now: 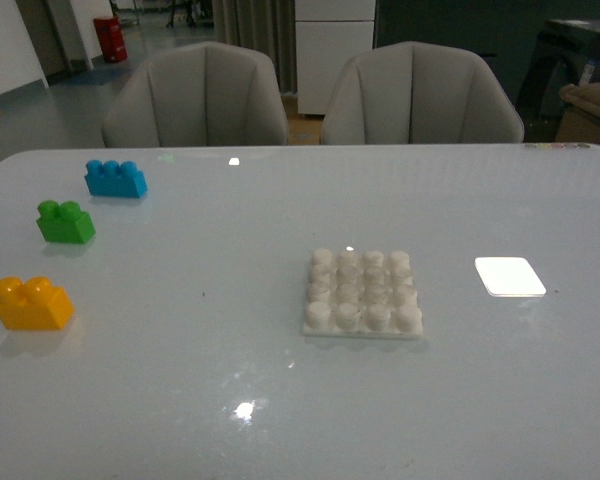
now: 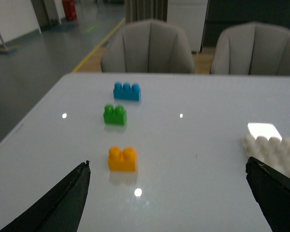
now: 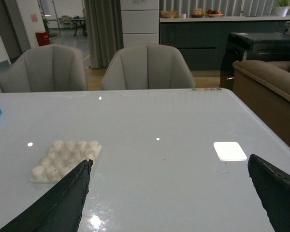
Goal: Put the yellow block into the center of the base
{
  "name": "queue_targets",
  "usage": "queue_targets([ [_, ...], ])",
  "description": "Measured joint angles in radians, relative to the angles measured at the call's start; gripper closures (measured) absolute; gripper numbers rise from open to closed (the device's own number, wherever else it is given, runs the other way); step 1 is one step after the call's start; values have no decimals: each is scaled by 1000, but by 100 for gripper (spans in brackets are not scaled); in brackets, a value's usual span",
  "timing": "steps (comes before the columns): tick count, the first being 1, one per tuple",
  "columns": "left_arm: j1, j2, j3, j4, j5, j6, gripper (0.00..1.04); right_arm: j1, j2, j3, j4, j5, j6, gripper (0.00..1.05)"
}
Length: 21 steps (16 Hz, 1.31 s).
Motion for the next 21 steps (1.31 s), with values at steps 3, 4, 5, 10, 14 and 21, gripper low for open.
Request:
queue_targets([
  [3, 375, 661, 162, 399, 455, 113, 7, 0, 0, 0, 0, 0, 0, 6],
  [4, 422, 832, 236, 461, 488, 140, 7, 0, 0, 0, 0, 0, 0, 6],
  [5, 447, 998, 309, 474, 506, 167, 7, 0, 0, 0, 1, 0, 0, 6],
  [10, 481, 1459, 505, 439, 568, 215, 7, 0, 0, 0, 0, 0, 0, 6],
  [14, 499, 1565, 561, 424, 568, 229, 7, 0, 0, 0, 0, 0, 0, 6],
  [21, 526, 1687, 672, 409, 539, 192, 7, 0, 0, 0, 0, 0, 0, 6],
])
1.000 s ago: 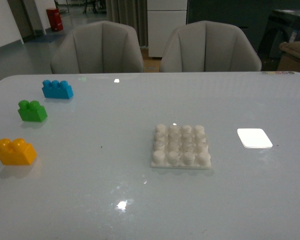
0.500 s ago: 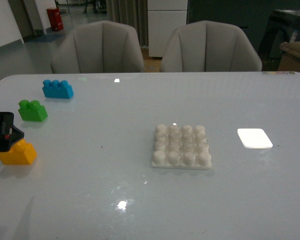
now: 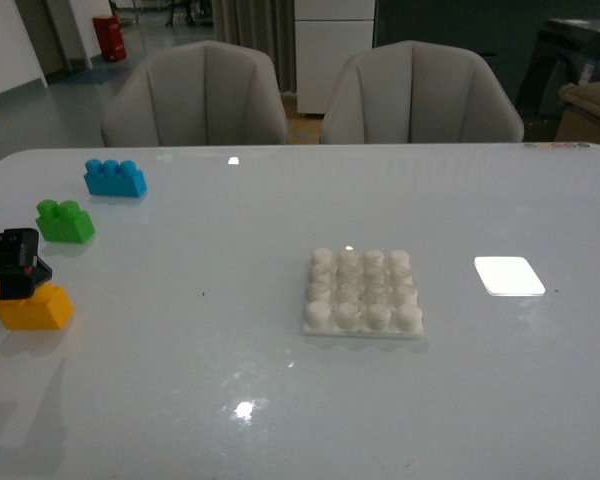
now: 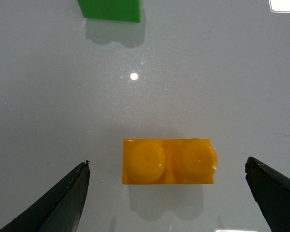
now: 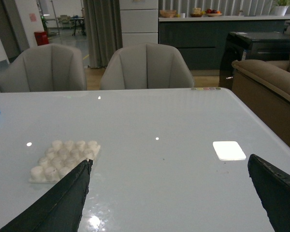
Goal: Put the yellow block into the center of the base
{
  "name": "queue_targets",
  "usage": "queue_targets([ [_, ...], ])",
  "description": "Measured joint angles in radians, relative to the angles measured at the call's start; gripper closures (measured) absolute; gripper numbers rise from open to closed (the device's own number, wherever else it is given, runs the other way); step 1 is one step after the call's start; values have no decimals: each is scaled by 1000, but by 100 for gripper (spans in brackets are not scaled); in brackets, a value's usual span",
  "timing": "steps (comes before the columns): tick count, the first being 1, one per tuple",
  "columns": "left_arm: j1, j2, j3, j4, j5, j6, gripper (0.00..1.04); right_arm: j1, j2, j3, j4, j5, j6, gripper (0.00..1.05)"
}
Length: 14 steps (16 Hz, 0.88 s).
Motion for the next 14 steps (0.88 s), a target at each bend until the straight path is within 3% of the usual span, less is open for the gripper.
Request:
queue_targets([
  [14, -6, 110, 29, 57, 34, -4, 7, 0, 0, 0, 0, 0, 0, 6],
])
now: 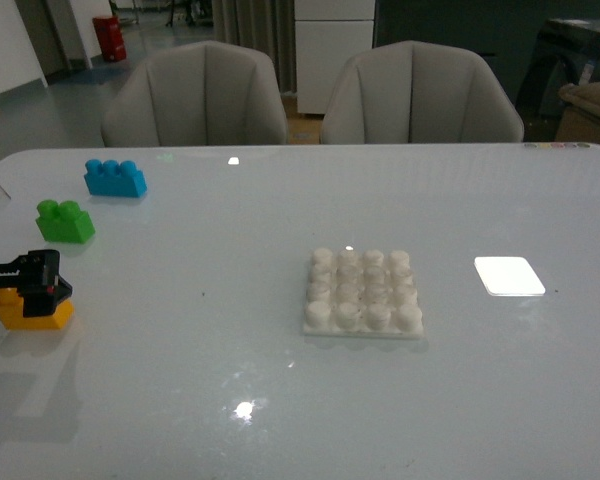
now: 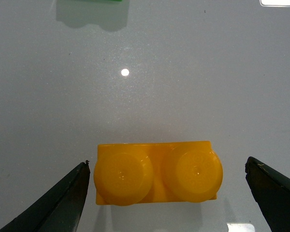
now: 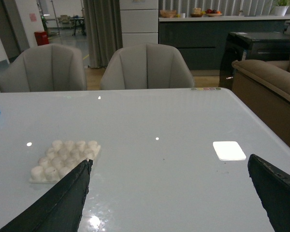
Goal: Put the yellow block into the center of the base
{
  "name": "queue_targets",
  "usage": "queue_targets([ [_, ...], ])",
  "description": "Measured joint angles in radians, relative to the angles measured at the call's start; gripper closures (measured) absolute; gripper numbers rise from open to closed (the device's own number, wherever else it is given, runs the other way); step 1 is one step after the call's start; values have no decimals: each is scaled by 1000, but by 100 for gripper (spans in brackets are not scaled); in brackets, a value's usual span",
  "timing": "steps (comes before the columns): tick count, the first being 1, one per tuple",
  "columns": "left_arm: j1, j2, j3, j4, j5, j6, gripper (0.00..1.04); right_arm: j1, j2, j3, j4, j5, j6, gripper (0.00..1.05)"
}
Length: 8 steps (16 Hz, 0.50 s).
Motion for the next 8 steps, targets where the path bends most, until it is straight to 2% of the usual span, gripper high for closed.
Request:
queue_targets([
  [1, 0, 5, 0, 0, -1, 0, 7, 0, 0, 0, 0, 0, 0, 6],
  [2, -1, 8, 0, 1, -2, 1, 11, 0, 0, 0, 0, 0, 0, 6],
  [4, -1, 8, 0, 9, -12, -1, 33, 0, 0, 0, 0, 0, 0, 6],
  [5, -1, 8, 0, 13, -11, -5, 40, 0, 0, 0, 0, 0, 0, 6],
  [8, -11, 2, -1, 14, -13, -7, 44, 0, 0, 0, 0, 0, 0, 6],
])
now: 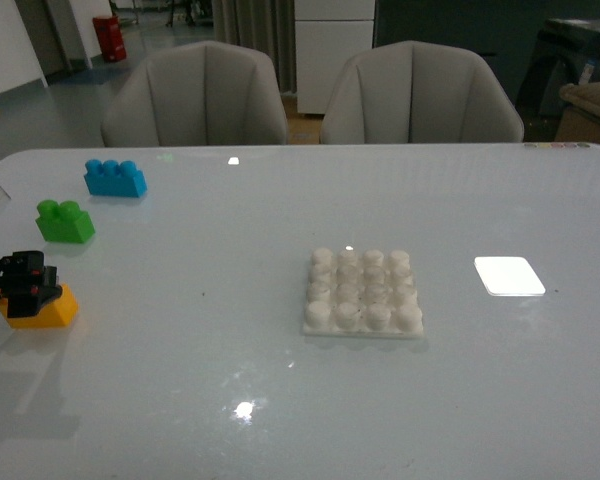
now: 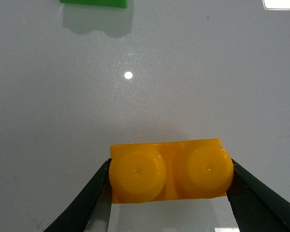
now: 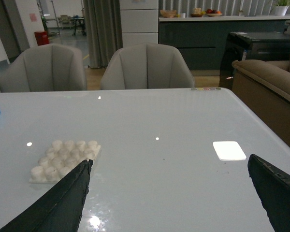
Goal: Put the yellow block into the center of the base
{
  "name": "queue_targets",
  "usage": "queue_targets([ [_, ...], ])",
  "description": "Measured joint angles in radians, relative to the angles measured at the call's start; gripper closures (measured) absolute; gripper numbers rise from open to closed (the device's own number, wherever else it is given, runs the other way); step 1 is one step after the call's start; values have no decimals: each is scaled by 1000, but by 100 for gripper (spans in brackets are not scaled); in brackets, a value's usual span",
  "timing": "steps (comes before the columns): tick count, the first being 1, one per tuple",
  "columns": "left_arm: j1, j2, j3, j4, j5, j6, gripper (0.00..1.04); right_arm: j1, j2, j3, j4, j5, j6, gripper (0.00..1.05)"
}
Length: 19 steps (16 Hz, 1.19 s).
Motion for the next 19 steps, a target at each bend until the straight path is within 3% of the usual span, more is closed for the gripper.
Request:
queue_targets([
  [6, -66, -159, -82, -32, -4, -17, 47, 0, 0, 0, 0, 0, 0, 6],
  [8, -131, -280, -157, -18, -67, -47, 47, 0, 0, 0, 0, 0, 0, 6],
  [13, -417, -451, -248, -17, -177, -198, 47, 0, 0, 0, 0, 0, 0, 6],
  [19, -760, -198, 43, -90, -315, -341, 47, 0, 0, 0, 0, 0, 0, 6],
])
